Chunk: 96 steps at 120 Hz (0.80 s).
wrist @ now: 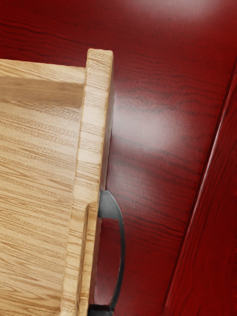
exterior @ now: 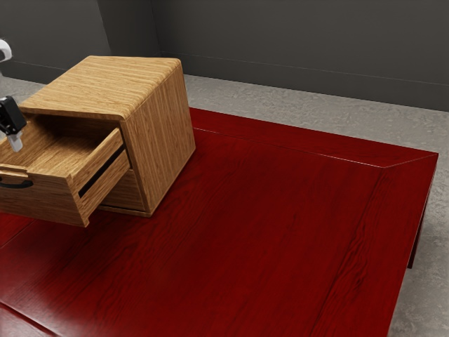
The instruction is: Push the drawer handle with one arm to close the drawer
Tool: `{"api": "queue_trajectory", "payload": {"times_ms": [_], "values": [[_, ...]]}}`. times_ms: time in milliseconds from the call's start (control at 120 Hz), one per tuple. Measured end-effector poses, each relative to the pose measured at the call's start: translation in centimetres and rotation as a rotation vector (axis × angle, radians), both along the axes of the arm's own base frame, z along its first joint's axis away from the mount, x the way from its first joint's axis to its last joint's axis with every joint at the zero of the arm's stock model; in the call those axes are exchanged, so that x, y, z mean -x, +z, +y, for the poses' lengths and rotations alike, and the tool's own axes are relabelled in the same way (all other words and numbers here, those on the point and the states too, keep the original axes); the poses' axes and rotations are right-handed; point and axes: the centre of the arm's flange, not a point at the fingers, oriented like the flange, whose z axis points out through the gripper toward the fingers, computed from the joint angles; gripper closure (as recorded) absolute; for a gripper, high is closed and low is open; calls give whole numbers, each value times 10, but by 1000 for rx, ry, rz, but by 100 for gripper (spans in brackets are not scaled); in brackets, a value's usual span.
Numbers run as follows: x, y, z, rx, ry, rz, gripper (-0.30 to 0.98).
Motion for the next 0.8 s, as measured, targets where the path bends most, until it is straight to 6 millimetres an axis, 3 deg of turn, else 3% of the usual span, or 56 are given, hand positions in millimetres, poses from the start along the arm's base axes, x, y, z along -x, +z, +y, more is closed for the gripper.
{"api": "queue_trajectory", "payload": {"times_ms": [117, 200, 367, 467, 625, 800], "values": [[6, -6, 20, -10, -12, 29, 0], [12, -26, 33, -10, -44, 40, 2], [7, -43, 33, -31, -187, 2, 41], [7, -65, 39, -29, -251, -6, 57], [8, -103, 48, -33, -335, -20, 70], [10, -123, 57, -62, -403, -56, 76]]}}
